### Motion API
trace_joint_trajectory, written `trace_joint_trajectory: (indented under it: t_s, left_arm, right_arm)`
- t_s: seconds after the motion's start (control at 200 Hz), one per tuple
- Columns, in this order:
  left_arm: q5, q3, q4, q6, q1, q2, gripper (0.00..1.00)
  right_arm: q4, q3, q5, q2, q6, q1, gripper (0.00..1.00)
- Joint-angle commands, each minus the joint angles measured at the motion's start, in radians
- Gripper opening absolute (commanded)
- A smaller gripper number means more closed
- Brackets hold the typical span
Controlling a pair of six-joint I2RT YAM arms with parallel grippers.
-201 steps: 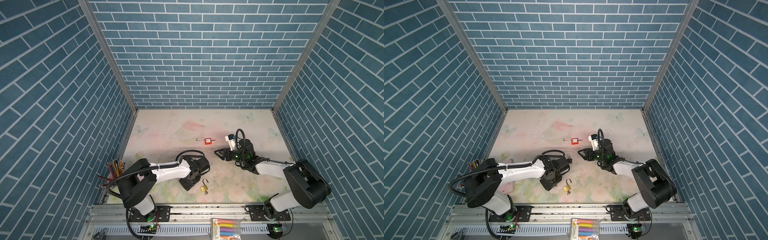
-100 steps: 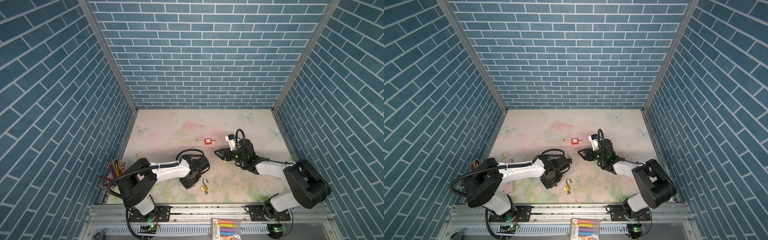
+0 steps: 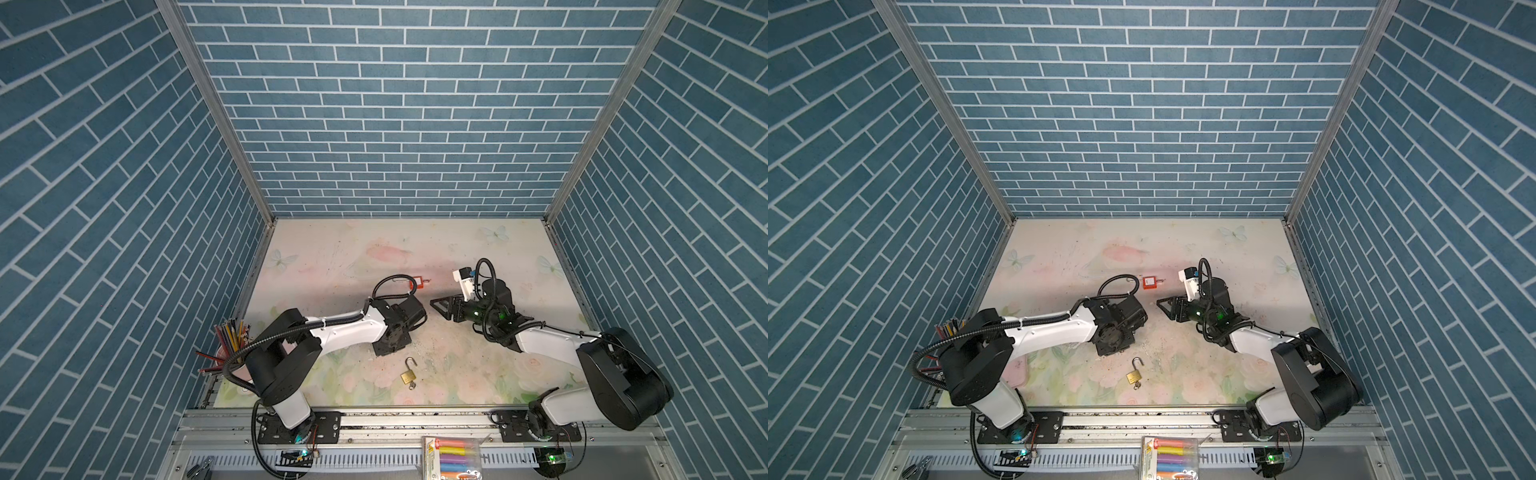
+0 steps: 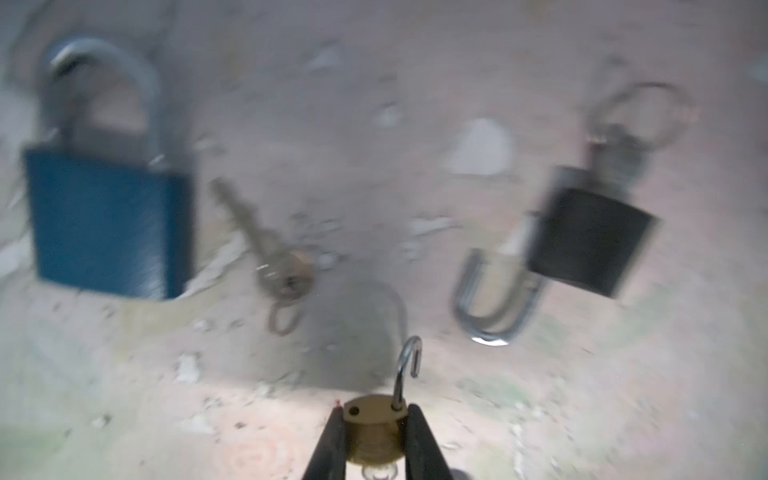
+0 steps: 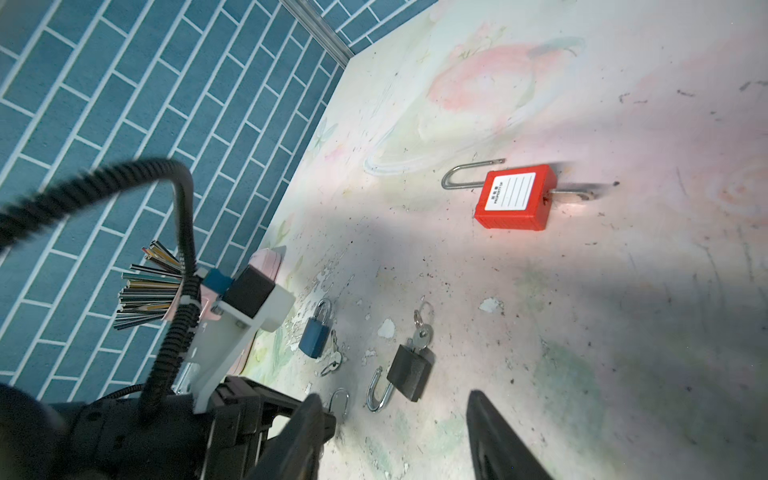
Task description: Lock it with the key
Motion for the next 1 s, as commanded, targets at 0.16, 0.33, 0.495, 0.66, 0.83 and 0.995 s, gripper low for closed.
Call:
trace_joint_trajectory:
  t_s: [0.16,0.33,0.495,0.66,0.83,0.995]
  left_arm:
    - [0.113,0.080,0.249,0.869,0.056,-0.121,0.00]
    - [0.219,0.022,0.386,1.164,0.085,-0.193,0.00]
    - [0.267,-0.129,0.568,1.335,0.087,-0.310,0.00]
    - [0.323,-0.341,0.805,1.431,0.088,-0.487,0.00]
    - [0.384,-0.380,0.811,1.476,0.089,-0.534,0.00]
    - [0.388,-0.373,0.801,1.493,0.088,-0.518,0.00]
  right_arm:
    - [0.013,0.058,-0.014,-0.110,-0.037,-0.012,0.57]
    - [-0.109,0.099,-0.053,-0.221,-0.103,-0.013,0.58]
    - [-0.243,0.106,-0.089,-0.324,-0.137,-0.011,0.59]
    - [-0.448,0.154,-0.113,-0.373,-0.198,0.000,0.60]
    - [-0.602,0.187,-0.114,-0.365,-0.226,0.036,0.60]
    - [-0.616,0.197,-0.157,-0.298,-0.237,0.081,0.60]
